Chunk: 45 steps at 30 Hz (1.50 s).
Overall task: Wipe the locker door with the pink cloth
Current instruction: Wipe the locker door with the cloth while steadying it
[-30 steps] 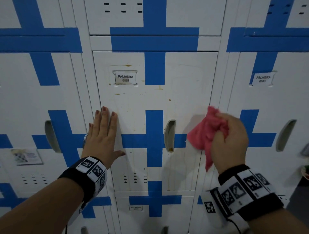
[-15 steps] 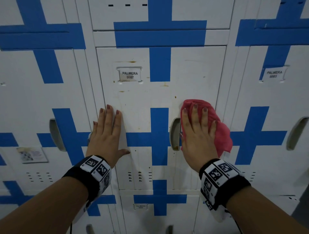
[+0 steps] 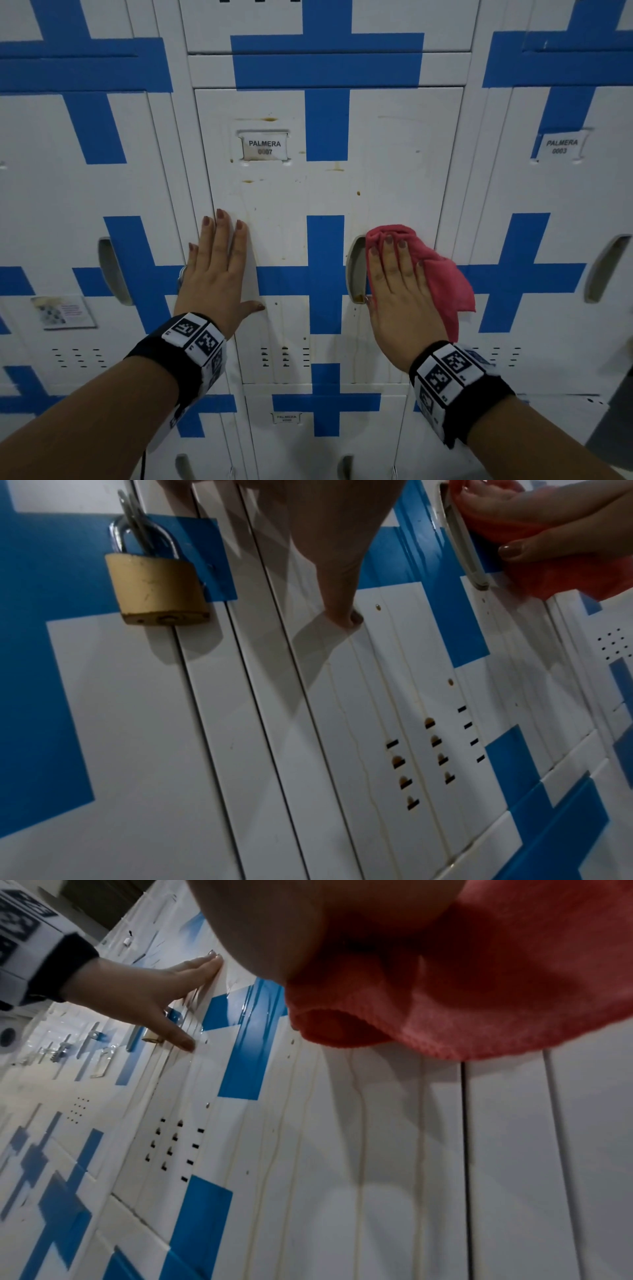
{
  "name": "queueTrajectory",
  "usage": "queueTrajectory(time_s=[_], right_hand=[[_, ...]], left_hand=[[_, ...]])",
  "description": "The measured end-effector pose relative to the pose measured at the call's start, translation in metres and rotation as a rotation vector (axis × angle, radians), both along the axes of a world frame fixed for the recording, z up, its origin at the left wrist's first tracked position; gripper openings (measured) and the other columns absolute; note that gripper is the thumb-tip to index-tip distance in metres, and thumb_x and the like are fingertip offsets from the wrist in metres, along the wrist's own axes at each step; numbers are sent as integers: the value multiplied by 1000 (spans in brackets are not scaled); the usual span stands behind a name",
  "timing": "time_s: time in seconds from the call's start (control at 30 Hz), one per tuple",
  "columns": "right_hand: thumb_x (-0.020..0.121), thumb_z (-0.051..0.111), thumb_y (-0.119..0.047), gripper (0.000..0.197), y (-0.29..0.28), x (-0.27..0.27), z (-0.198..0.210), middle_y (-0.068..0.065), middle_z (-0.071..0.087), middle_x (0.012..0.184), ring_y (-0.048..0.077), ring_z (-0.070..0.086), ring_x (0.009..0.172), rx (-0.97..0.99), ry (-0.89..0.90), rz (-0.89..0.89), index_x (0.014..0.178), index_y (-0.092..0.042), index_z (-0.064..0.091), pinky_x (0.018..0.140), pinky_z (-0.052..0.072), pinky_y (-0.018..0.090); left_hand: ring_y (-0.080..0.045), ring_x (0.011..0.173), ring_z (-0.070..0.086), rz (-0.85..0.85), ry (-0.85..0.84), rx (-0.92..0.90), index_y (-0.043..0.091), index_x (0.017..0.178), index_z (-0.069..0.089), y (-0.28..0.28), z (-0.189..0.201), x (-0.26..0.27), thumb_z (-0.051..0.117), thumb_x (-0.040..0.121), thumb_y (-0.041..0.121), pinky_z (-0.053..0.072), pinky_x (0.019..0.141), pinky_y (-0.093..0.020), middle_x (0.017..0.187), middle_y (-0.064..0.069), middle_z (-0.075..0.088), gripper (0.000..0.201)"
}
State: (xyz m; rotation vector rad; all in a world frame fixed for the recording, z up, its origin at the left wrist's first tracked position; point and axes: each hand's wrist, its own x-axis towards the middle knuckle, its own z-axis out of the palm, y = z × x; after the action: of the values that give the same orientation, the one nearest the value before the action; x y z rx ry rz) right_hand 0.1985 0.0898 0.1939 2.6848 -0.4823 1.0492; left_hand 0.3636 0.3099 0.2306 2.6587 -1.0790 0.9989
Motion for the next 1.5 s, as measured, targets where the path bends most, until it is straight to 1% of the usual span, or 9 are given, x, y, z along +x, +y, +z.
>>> queueTrajectory(time_s=[0.17,0.5,0.67,0.93,1.03,1.13,1.2,1.33,1.5], right_hand=[[89,37,-22,75,-4,-7,-18,8,-11,158,22,-10,145,-27,57,11,150,-10,-5,118,3,43],[84,37,-16,75,-7,-14,-38,11,7,158,26,4,145,-43,87,43,150,-9,4,115,-5,39],[76,63,-8,95,-12,-21,-63,5,3,159,21,-2,145,23,126,76,151,-13,5,115,-2,36],[53,78,1,121,-16,-39,-96,5,25,152,23,25,140,34,223,62,150,-15,8,109,28,42],[63,75,-1,117,-14,-41,-90,6,9,158,25,6,145,77,170,83,151,-15,0,118,9,39],[65,80,-17,126,-6,-31,-66,3,-14,158,19,-14,143,193,54,83,148,-14,-13,113,11,47],[75,72,-18,114,1,-21,-50,-1,-14,156,17,-18,142,199,-22,82,148,-16,-17,109,9,48],[89,48,-22,73,8,-11,-44,6,5,156,25,1,144,121,-10,-32,150,-15,8,111,15,49],[88,38,-35,67,-6,-22,-54,-3,12,157,27,4,145,-6,78,-46,150,-26,13,105,13,67]], left_hand=[[-30,140,-23,-6,7,-5,10,144,-21,0,0,0,72,60,61,2,115,-47,151,-13,-28,135],[-30,141,-21,-4,2,-7,11,144,-21,0,0,1,73,59,62,5,115,-48,151,-13,-27,136],[-30,140,-22,3,0,3,10,144,-20,0,0,0,72,60,62,2,114,-46,151,-13,-28,135],[-30,140,-21,4,-4,4,10,145,-18,1,-1,1,73,59,62,3,114,-47,152,-14,-26,135],[-30,140,-23,6,-4,11,10,145,-18,1,-1,1,71,60,63,2,115,-46,151,-14,-27,134],[-29,139,-25,-1,2,14,10,145,-18,1,0,0,70,61,63,0,114,-46,150,-13,-29,133],[-29,139,-26,-8,3,13,10,145,-17,2,0,0,71,62,61,-1,114,-46,150,-12,-30,132],[-28,139,-26,-4,2,10,9,146,-16,2,0,0,72,61,60,0,114,-46,150,-12,-30,132],[-29,139,-26,-3,-6,14,9,145,-17,1,0,0,71,62,61,-1,114,-45,149,-12,-32,132]])
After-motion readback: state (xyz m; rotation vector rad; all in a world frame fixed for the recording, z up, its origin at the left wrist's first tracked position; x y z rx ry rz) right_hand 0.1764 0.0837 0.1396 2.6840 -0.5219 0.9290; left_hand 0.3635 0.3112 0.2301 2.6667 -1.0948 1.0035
